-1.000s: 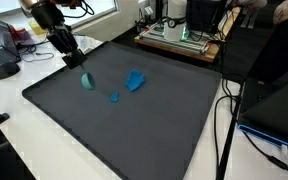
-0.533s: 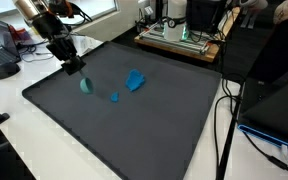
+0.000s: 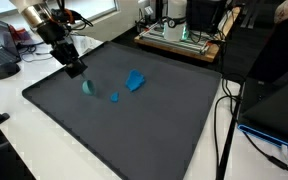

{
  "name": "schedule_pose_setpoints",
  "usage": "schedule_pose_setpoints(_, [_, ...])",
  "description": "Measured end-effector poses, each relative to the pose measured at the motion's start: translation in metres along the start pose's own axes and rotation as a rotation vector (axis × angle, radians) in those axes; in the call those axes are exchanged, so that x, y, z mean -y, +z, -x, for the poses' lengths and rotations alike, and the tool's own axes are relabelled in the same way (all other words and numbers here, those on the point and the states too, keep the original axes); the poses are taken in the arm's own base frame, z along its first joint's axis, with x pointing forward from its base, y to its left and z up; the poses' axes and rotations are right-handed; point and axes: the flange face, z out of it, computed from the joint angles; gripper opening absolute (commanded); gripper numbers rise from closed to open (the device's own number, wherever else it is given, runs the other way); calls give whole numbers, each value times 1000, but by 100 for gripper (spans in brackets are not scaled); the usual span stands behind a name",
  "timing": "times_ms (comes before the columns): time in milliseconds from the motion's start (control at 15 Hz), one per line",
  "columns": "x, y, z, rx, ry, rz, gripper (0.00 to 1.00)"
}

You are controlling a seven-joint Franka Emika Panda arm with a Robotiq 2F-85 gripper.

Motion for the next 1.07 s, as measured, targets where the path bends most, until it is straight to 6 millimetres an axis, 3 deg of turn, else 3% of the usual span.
schedule_pose_setpoints(400, [-16, 6, 5, 24, -49, 7, 21])
schedule_pose_setpoints(1067, [-35, -11, 54, 40, -147, -36, 21])
